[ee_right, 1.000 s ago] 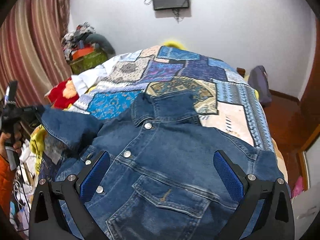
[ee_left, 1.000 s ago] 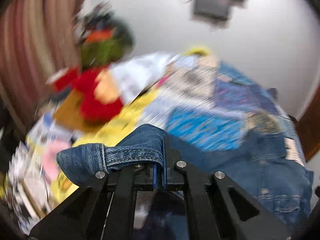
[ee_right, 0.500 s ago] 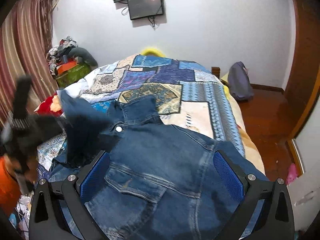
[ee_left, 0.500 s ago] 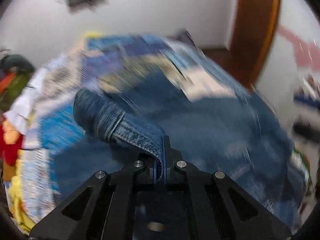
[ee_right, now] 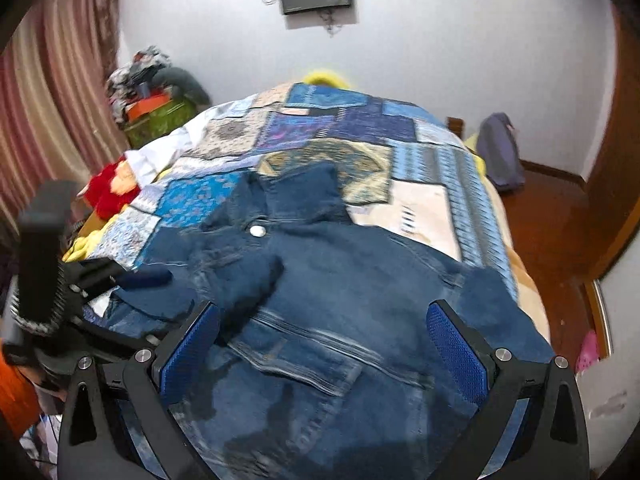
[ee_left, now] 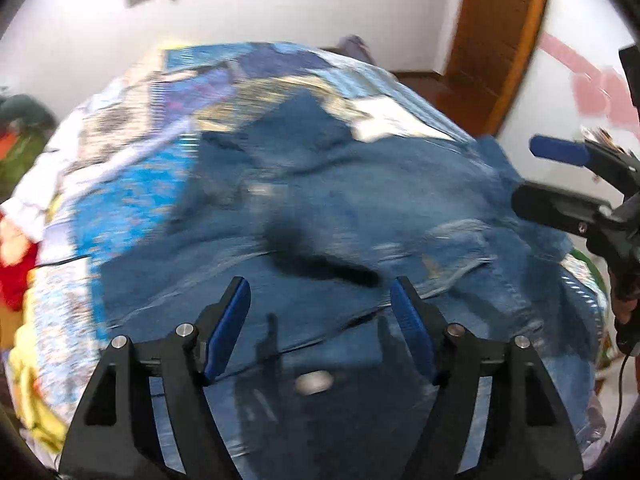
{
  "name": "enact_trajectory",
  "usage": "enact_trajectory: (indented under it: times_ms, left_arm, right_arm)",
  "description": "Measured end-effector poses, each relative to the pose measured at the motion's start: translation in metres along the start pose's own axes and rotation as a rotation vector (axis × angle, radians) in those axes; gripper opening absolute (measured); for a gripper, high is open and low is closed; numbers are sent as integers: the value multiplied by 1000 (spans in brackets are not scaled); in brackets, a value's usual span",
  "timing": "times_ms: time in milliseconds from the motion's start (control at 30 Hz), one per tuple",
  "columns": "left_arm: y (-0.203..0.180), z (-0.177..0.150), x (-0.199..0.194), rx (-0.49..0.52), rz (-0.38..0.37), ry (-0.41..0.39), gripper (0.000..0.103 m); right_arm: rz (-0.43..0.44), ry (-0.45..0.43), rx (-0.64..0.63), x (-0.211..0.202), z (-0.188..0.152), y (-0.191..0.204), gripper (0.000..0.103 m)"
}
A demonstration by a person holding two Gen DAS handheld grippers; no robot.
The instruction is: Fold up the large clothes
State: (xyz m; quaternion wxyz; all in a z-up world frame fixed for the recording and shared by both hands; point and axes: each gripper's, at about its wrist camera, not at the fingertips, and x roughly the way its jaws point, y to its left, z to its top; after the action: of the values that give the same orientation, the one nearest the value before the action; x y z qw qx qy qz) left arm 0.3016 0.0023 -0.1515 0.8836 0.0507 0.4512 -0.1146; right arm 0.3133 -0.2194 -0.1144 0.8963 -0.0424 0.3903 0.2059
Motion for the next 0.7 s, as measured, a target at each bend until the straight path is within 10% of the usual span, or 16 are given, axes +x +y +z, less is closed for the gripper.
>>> enact_trajectory:
  times_ms: [267,433,700]
  left_arm:
    - [104,-38,-4,-131,259,21,75]
    - [157,-69,29,-253,294,128,75]
    - [186,-103,72,-398,237,228,76]
  right_arm:
    - [84,75,-98,55,19,65,103]
    - [90,152,-149,103,25,97,102]
    - [57,223,-132,143,27,101,33]
